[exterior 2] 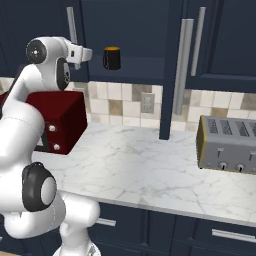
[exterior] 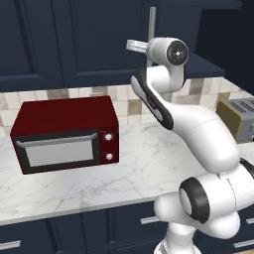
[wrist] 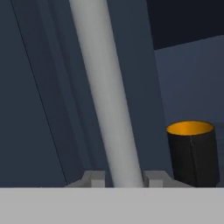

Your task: Open the cabinet directly in front. Then move the beer and the mug to the dining counter with the jar on it.

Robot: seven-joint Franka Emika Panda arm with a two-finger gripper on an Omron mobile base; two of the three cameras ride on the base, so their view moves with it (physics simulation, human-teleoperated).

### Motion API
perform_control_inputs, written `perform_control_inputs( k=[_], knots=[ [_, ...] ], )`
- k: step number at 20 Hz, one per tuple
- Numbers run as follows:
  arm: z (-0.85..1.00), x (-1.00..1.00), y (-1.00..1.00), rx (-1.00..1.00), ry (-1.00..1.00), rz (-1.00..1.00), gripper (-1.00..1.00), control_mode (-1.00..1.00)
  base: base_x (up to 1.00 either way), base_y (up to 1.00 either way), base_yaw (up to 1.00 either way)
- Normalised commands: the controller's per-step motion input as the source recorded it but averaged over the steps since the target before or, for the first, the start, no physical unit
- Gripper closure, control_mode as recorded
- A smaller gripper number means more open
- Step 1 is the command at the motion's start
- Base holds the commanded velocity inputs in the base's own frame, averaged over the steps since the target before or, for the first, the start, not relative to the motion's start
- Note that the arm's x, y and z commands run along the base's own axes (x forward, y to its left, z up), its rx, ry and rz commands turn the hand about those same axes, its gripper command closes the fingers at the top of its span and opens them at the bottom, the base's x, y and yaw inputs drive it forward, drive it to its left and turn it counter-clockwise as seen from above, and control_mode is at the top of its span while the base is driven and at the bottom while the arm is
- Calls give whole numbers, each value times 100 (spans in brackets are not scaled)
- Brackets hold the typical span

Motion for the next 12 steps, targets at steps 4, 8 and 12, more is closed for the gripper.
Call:
perform_control_inputs(
  k=[4,8,12],
  knots=[
    [0,-39,23,0,-3,0,100,-100,0,0,0],
    [0,-85,68,-3,-6,0,100,-100,0,0,0],
    [0,-100,98,-6,-7,0,100,-100,0,0,0]
  ],
)
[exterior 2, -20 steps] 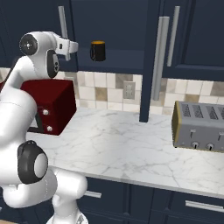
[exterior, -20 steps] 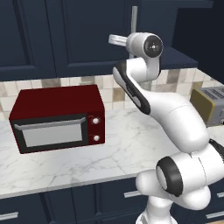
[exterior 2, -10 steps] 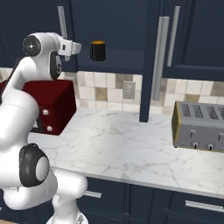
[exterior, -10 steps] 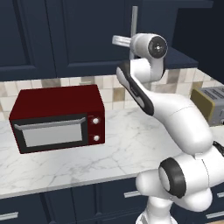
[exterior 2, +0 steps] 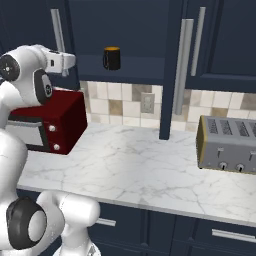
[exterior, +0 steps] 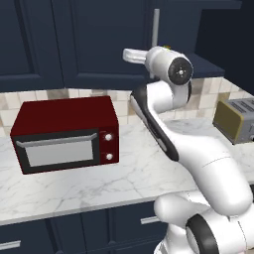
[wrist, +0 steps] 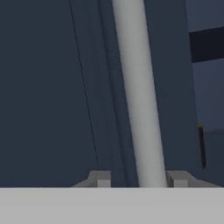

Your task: Open the cabinet directly in front. Then move the beer and the mug to the dining counter with the jar on it.

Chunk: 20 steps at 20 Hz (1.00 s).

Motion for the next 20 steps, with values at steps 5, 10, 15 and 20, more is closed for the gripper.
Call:
perform_control_inputs(
  k=[5,10,15,20],
  knots=[
    [0,-100,100,-7,-7,0,100,-100,0,0,0],
    [0,-100,100,-8,-5,0,100,-100,0,0,0],
    [0,-95,100,-9,0,-9,100,-100,0,0,0],
    [0,-10,22,-1,4,-1,-100,-100,0,0,0]
  ],
)
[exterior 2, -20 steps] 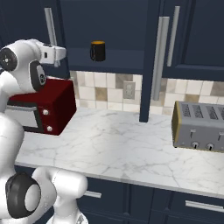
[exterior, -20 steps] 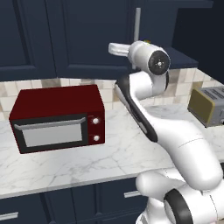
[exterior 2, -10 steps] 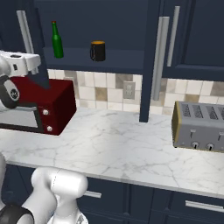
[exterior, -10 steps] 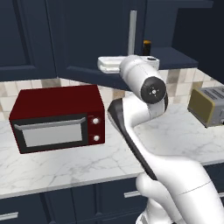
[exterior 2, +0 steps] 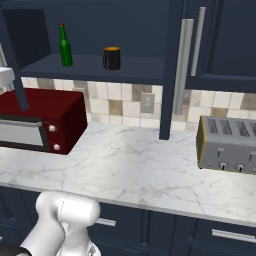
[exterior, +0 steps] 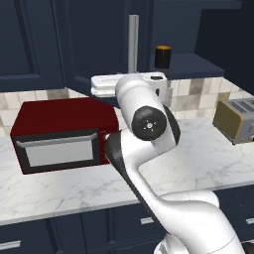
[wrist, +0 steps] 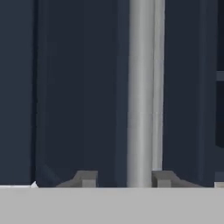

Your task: Open the cabinet directly in front. Then move the beer and the mug to the dining counter with the jar on it.

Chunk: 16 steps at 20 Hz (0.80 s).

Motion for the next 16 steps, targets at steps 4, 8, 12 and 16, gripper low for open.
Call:
perform_control_inputs(
  k=[4,8,12,16],
  knots=[
    [-13,-83,-14,0,-3,0,-100,-100,0,0,0],
    [-16,-100,-42,4,-10,0,-100,-100,0,0,0],
    [0,-71,-84,14,-9,0,-100,-100,0,0,0],
    [1,-9,-99,19,-1,14,-100,-100,0,0,0]
  ],
)
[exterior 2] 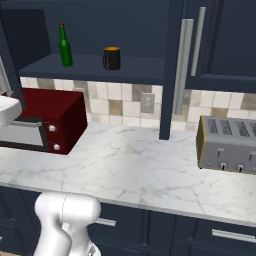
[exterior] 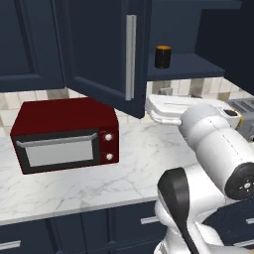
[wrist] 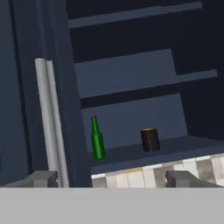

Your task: Open the cabinet directly in front. Then move the beer and the mug to the dining counter with the jar on it.

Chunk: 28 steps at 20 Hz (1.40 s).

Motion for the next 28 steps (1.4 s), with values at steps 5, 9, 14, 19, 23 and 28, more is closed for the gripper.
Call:
perform_control_inputs(
  k=[5,9,14,19,23,28],
  knots=[
    [3,41,-70,9,0,33,-100,-100,0,0,0],
    [0,47,-35,0,0,34,-100,-100,0,0,0],
    [0,51,-1,1,-1,29,-100,-100,0,0,0],
    [-5,74,0,2,0,28,-100,-100,0,0,0],
    [-19,89,21,2,0,34,-100,-100,0,0,0],
    [-34,53,79,0,0,45,-100,-100,0,0,0]
  ],
)
